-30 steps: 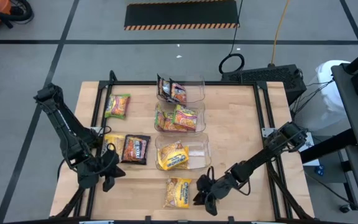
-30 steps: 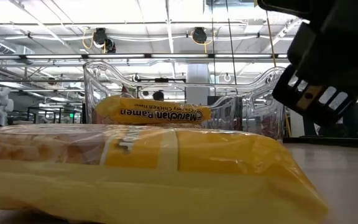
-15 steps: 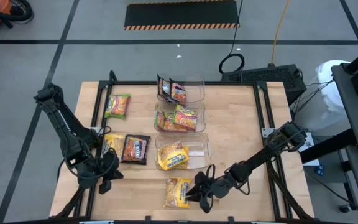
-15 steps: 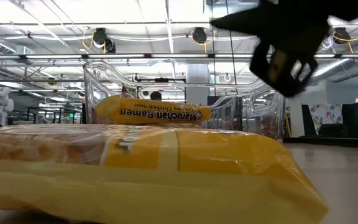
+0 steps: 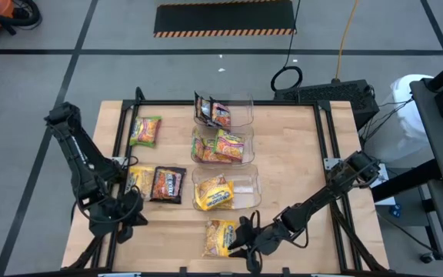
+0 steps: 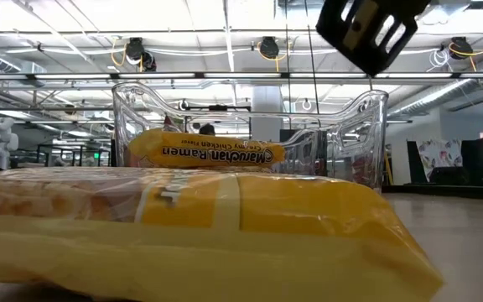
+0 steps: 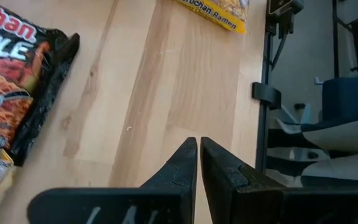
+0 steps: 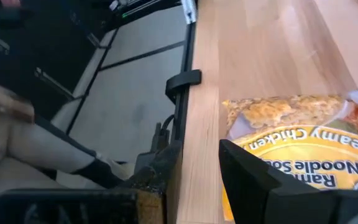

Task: Sort Maruchan noodles
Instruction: Put the yellow noodle pack into the bottom transparent bin

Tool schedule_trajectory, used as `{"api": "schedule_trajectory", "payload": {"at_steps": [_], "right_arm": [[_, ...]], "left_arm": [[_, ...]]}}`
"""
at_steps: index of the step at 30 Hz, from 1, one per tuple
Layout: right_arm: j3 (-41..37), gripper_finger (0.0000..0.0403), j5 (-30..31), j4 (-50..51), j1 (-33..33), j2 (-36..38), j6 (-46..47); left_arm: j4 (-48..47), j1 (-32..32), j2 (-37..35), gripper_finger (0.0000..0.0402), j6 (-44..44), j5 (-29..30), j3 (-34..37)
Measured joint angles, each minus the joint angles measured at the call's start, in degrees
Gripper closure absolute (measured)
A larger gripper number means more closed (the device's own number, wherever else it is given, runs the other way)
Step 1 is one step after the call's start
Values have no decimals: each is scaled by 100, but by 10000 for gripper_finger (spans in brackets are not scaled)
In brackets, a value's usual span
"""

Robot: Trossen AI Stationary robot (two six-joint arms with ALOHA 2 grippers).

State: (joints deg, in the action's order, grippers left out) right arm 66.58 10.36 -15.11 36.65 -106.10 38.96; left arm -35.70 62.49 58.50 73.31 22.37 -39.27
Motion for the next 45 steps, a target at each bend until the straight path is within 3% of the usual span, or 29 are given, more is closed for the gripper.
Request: {"api": "schedule_trajectory", "payload": {"at_steps": [21,30,45], "right_arm": [[49,299,-20,204,82,-129,-230],[44,299,-621,465,87,-818,254],[44,299,35,289,38,-892,-83]], "left_arm": [[257,367,0,376,194,124,0],[259,377,0,376,205,129,0],[296,377,0,376,292,128,0]]}}
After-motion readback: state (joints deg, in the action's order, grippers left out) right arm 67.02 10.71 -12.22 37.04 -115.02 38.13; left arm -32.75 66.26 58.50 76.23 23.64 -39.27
